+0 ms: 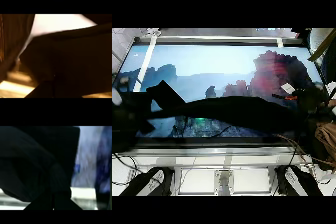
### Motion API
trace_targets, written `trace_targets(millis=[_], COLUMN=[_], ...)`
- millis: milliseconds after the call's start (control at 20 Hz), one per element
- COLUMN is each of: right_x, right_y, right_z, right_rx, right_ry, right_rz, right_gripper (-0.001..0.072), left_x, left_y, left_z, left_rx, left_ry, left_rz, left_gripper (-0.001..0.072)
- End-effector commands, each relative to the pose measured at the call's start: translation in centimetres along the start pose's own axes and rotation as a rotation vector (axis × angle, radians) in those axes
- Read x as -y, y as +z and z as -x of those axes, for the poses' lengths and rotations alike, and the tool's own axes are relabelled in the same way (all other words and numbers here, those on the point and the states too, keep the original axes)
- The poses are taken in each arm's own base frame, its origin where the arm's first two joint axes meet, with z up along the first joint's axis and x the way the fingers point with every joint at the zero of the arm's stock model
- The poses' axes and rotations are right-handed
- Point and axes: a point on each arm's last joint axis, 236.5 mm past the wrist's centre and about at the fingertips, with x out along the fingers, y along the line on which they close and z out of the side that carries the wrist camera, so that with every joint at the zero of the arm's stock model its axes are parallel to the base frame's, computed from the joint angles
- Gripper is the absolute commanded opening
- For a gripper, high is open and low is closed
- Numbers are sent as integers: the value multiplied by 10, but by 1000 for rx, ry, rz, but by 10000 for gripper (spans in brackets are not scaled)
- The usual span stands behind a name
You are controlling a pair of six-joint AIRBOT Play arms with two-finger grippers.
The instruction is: Fold the clothes and pants, and hang the long-sleeved shirts on hangers.
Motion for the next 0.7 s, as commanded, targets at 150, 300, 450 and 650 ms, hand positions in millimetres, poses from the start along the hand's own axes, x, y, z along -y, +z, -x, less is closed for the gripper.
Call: trace_targets(millis=[150,300,450,650], right_x=[36,43,45,41], right_y=[-49,-13,30,40], right_z=[-13,11,32,28], right_rx=[-76,32,191,224], right_ry=[-78,-107,-116,-78], right_rz=[-107,-97,-102,-149], right_gripper=[344,454,452,452], left_x=[-6,-16,-18,16], left_y=[-14,60,136,241], left_z=[-17,31,75,72], left_rx=[101,345,472,524], left_ry=[32,40,44,14], left_rz=[59,73,49,-32], left_gripper=[8,6,6,6])
